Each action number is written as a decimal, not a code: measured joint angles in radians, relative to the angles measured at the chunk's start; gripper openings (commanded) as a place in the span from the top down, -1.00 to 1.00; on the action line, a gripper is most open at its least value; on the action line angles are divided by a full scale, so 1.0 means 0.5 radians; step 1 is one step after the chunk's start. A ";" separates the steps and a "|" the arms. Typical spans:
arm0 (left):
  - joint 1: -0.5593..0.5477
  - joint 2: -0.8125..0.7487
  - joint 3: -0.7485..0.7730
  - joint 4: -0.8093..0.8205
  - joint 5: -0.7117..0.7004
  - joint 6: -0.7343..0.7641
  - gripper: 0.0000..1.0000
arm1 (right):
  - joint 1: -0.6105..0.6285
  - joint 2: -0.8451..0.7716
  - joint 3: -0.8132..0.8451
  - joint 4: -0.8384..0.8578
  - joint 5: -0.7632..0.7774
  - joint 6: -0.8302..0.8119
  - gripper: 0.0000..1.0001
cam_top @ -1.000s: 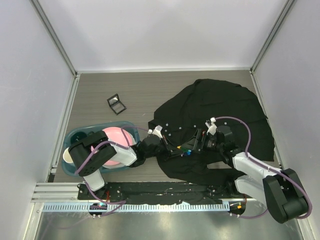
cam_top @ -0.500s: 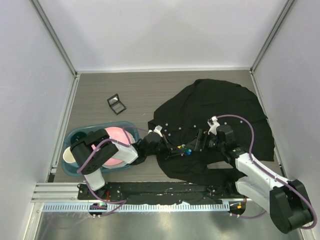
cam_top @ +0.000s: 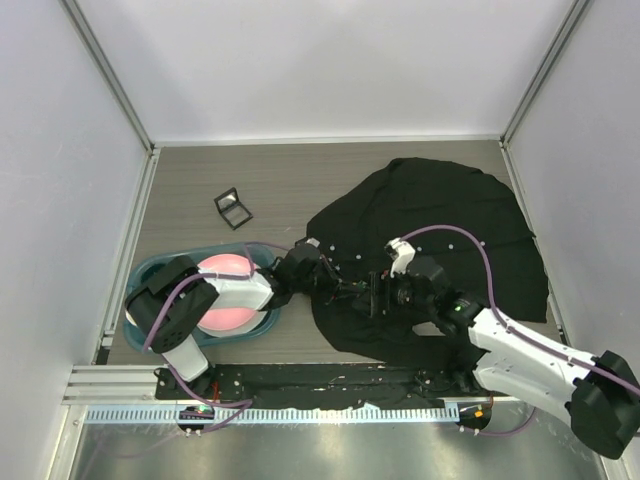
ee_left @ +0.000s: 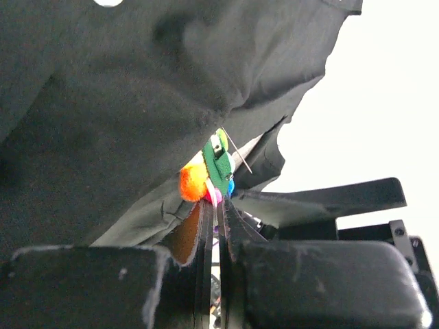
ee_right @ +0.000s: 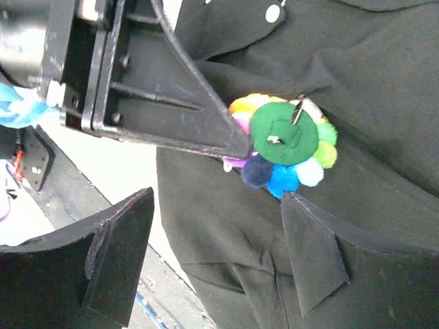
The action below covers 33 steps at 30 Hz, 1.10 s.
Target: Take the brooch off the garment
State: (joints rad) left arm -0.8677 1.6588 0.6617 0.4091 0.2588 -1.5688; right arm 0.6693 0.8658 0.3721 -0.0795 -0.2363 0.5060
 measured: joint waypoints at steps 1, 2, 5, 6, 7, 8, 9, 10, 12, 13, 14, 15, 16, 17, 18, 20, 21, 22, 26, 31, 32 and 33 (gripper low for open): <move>0.023 0.000 0.034 -0.052 0.019 0.018 1.00 | 0.061 0.022 0.021 0.004 0.068 -0.027 -0.54; 0.043 0.000 0.066 -0.100 0.038 0.037 1.00 | 0.093 0.038 0.031 0.008 0.107 -0.053 -0.50; 0.091 0.000 0.158 -0.254 0.084 0.114 1.00 | 0.154 0.121 0.043 0.028 0.227 -0.130 -0.37; 0.101 0.000 0.182 -0.292 0.098 0.129 1.00 | 0.156 0.150 0.045 0.028 0.258 -0.146 -0.34; 0.114 0.000 0.208 -0.330 0.114 0.153 1.00 | 0.161 0.189 0.050 0.027 0.304 -0.169 -0.32; 0.123 0.000 0.229 -0.362 0.127 0.172 1.00 | 0.166 0.227 0.059 0.027 0.345 -0.188 -0.30; 0.130 0.000 0.245 -0.385 0.141 0.185 1.00 | 0.173 0.263 0.070 0.027 0.394 -0.214 -0.29; 0.134 0.000 0.253 -0.404 0.153 0.193 1.00 | 0.179 0.288 0.079 0.027 0.435 -0.234 -0.29; 0.140 0.000 0.256 -0.430 0.175 0.214 1.00 | 0.204 0.327 0.105 0.028 0.517 -0.284 -0.32; 0.141 0.000 0.256 -0.442 0.184 0.215 1.00 | 0.217 0.344 0.123 0.027 0.552 -0.309 -0.34; 0.142 0.000 0.256 -0.452 0.192 0.216 1.00 | 0.227 0.361 0.138 0.031 0.577 -0.326 -0.36; 0.142 0.000 0.256 -0.457 0.202 0.217 1.00 | 0.240 0.385 0.158 0.035 0.607 -0.346 -0.38; 0.142 0.000 0.256 -0.461 0.208 0.218 1.00 | 0.248 0.407 0.174 0.043 0.634 -0.365 -0.39; 0.142 0.000 0.256 -0.463 0.210 0.219 1.00 | 0.256 0.426 0.183 0.053 0.652 -0.382 -0.39; 0.143 0.000 0.256 -0.465 0.210 0.220 1.00 | 0.262 0.443 0.185 0.069 0.666 -0.398 -0.39; 0.143 0.000 0.256 -0.469 0.212 0.220 1.00 | 0.273 0.466 0.185 0.095 0.681 -0.427 -0.39; 0.143 0.000 0.256 -0.468 0.213 0.220 1.00 | 0.278 0.475 0.185 0.111 0.685 -0.439 -0.36; 0.143 0.000 0.255 -0.468 0.215 0.219 1.00 | 0.282 0.483 0.186 0.127 0.687 -0.454 -0.34; 0.150 0.000 0.254 -0.442 0.217 0.216 1.00 | 0.291 0.499 0.186 0.176 0.705 -0.500 -0.08; 0.167 0.000 0.222 -0.323 0.213 0.206 0.64 | 0.301 0.523 0.186 0.269 0.707 -0.535 0.39; 0.169 0.000 0.213 -0.303 0.211 0.206 0.56 | 0.303 0.529 0.186 0.276 0.706 -0.538 0.42; 0.170 0.000 0.200 -0.278 0.208 0.209 0.48 | 0.305 0.535 0.186 0.282 0.705 -0.537 0.45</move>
State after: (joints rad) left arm -0.7826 1.6588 0.7616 0.2703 0.3630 -1.4643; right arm 0.8219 1.1332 0.4652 0.0612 0.1162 0.2375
